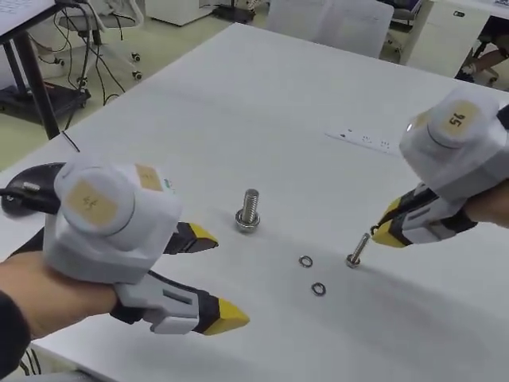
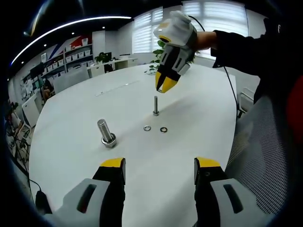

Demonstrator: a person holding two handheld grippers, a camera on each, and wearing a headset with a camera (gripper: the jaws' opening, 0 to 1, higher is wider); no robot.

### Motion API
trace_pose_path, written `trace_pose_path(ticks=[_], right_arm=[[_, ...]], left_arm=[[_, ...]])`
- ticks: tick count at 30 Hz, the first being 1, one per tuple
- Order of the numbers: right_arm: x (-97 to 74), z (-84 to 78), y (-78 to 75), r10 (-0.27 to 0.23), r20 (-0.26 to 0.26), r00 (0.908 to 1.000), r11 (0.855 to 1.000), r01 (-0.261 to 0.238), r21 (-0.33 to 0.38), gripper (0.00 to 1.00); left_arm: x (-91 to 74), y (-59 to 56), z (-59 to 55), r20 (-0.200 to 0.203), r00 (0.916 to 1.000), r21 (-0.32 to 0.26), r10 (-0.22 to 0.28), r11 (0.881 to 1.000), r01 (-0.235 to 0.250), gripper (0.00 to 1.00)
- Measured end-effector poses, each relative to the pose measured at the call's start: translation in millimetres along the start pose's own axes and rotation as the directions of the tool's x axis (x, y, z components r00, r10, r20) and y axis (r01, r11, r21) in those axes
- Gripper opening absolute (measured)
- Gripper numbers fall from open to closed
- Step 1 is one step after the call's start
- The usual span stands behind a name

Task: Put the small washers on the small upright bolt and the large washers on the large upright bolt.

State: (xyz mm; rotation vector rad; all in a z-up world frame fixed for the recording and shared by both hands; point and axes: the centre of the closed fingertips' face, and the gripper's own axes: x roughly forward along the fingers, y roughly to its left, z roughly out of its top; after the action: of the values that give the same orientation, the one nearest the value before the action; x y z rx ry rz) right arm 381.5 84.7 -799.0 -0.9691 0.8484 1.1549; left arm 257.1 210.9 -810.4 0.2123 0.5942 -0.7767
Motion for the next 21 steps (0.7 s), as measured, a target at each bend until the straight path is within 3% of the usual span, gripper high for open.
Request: trace_pose_path(ticks=[10, 21], right_arm=[[2.4, 1.4, -4.9, 0.004, -0.009, 1.0000, 1.000, -0.004, -0.010, 0.13], [5.3, -0.3, -5.8, 0.013, -0.011, 0.9998, 1.000, -0.013, -0.009, 0.13]], left_arm=[[-0.8, -0.3, 1.0, 0.008, 1.0000, -0.003, -0.001, 1.000, 0.001, 0.58], [-2.2, -2.2, 7.8, 0.045, 0.9989, -0.010, -0.010, 1.000, 0.010, 0.59]])
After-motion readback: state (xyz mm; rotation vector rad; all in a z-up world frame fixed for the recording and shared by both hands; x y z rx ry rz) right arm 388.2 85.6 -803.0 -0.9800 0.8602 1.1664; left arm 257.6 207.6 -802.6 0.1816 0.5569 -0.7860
